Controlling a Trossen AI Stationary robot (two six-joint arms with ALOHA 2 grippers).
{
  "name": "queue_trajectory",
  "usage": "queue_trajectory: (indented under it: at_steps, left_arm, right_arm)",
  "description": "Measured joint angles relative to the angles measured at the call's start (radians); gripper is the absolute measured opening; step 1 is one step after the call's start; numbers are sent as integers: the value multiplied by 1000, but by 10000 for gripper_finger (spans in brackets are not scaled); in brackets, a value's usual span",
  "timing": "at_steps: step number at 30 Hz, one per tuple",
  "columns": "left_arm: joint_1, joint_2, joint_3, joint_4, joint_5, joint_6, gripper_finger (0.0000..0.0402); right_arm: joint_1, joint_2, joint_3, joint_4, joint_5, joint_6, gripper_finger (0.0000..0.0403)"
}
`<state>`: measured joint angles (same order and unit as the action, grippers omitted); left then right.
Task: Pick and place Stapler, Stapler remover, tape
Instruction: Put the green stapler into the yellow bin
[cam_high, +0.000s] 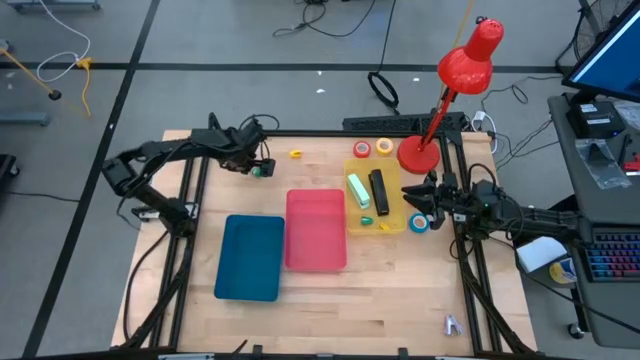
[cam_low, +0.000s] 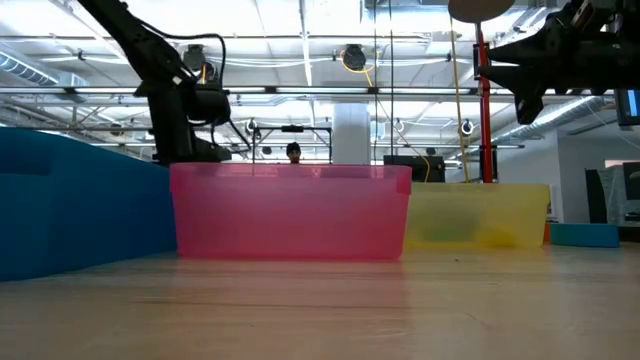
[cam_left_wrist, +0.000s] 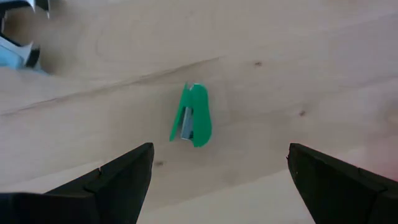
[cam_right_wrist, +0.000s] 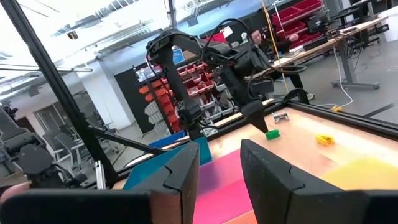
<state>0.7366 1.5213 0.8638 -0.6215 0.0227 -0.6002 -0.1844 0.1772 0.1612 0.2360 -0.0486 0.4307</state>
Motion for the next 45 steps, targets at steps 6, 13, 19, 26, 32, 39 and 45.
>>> queue_trajectory:
  at_steps: [6,13,19,26,32,39,45]
  left_arm:
    - [18,86,80,-18,-51,63,365]
    - [22,156,178,-160,-51,147,365]
    - [22,190,174,-208,-51,174,365]
    - [22,248,174,-190,-51,192,364]
    - [22,291,180,-189,-32,208,319]
    - [25,282,176,-187,-55,214,228]
    - [29,277,174,-188,-78,220,148]
  right_arm:
    - [0,0,0,-2,0,6,111]
    - [0,0,0,-2,0,29,112]
    - [0,0,0,-2,0,27,112]
    - [0,0,0,-2,0,28,111]
    - [0,0,0,-2,0,41,111]
    - [0,0,0,-2,0,47,111]
    - [0,0,0,-1,0,47,111]
